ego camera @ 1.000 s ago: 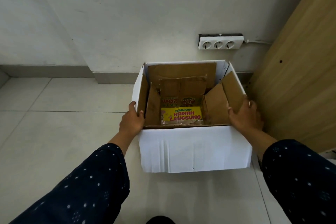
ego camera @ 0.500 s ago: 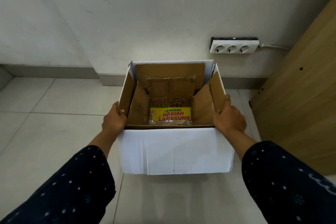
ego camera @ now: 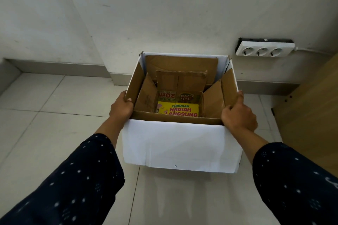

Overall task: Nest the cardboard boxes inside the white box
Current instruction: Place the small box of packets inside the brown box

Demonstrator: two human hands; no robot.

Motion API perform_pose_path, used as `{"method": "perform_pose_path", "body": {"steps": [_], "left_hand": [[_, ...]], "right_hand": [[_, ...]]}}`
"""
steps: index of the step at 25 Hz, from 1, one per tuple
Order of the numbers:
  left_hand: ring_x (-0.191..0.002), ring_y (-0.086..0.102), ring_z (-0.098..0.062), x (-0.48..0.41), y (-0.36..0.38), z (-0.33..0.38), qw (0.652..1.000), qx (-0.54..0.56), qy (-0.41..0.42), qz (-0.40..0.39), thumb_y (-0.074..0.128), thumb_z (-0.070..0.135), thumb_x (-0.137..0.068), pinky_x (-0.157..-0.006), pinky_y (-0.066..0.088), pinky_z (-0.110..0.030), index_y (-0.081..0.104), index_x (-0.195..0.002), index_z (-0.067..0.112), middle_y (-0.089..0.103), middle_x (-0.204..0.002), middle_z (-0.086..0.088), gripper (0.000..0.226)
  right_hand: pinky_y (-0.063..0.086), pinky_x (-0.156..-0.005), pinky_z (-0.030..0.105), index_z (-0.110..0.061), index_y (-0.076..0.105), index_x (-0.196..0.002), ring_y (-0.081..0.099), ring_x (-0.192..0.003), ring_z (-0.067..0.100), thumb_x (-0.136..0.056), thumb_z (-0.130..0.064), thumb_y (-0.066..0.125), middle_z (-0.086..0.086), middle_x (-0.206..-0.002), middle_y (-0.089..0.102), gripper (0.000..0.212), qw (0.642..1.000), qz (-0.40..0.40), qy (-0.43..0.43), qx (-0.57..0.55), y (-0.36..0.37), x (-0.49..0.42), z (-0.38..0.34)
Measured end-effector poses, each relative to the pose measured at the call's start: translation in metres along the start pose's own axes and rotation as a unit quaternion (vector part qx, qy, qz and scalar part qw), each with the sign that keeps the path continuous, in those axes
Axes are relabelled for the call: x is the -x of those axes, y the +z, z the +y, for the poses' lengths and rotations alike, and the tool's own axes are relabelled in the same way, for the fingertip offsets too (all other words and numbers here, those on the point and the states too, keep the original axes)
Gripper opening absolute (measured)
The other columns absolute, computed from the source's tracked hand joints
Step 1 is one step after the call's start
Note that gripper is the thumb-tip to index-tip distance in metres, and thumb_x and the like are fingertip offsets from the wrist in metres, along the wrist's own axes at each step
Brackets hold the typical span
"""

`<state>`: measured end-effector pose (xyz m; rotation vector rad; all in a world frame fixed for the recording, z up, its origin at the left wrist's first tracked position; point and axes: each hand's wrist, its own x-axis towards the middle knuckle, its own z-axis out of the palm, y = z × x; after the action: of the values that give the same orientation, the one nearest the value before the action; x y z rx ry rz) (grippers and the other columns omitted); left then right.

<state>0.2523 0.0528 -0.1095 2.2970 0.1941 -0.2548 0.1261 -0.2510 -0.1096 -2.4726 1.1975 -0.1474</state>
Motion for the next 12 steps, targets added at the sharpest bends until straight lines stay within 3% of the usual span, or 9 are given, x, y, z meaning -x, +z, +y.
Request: {"method": "perform_pose_path", "body": {"steps": [6, 12], "left_hand": [[-0.119, 0.053, -0.037, -0.018, 0.001, 0.006, 1.0, -0.007, 0.009, 0.007, 0.032, 0.032, -0.102, -0.1, 0.041, -0.049, 0.038, -0.141, 0.02, 0.053, -0.136, -0.012, 0.041], [-0.118, 0.054, -0.037, -0.031, 0.006, 0.007, 0.999, -0.026, 0.019, 0.016, 0.032, 0.033, -0.102, -0.1, 0.042, -0.05, 0.038, -0.14, 0.02, 0.053, -0.136, -0.011, 0.041]], "right_hand": [[0.039, -0.057, 0.031, -0.027, 0.008, -0.155, 0.054, -0.066, 0.025, -0.097, -0.033, 0.039, 0.016, -0.087, 0.06, 0.065, 1.0, 0.01, -0.007, 0.0, 0.005, -0.015, -0.011], [0.043, -0.062, 0.034, -0.027, 0.009, -0.155, 0.056, -0.074, 0.028, -0.097, -0.034, 0.042, 0.017, -0.1, 0.062, 0.067, 1.0, 0.013, -0.012, 0.001, 0.009, -0.025, -0.015]]}}
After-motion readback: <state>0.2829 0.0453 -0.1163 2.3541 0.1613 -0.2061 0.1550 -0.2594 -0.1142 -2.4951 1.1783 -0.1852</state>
